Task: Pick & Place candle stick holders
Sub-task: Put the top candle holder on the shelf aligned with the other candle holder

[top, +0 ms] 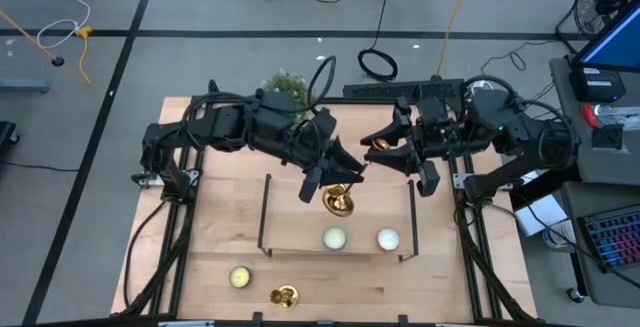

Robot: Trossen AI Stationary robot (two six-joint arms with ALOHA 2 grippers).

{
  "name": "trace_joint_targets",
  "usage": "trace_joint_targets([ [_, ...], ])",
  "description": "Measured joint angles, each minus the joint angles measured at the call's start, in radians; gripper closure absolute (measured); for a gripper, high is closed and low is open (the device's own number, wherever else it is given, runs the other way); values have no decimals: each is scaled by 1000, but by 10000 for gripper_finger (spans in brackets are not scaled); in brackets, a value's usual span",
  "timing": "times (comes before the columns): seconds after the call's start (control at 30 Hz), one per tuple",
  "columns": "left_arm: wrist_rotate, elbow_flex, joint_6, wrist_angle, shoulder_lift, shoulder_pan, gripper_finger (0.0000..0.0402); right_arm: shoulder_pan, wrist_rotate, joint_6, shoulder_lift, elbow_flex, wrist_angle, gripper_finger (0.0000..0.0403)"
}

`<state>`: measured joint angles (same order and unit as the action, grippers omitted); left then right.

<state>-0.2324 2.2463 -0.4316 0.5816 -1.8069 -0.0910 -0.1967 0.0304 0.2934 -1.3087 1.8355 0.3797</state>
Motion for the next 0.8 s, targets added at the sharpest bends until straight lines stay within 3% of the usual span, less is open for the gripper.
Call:
trace_joint_targets([
  [0.37,-17,0,-6,2,0,-15,382,0,19,-30,0,0,-4,275],
  [0.57,-2,0,-3,-1,0,-16,382,0,20,-59,0,0,-15,270],
  [0.8,28,0,3,-17,0,-39,387,0,24,-134,3,0,-103,227],
])
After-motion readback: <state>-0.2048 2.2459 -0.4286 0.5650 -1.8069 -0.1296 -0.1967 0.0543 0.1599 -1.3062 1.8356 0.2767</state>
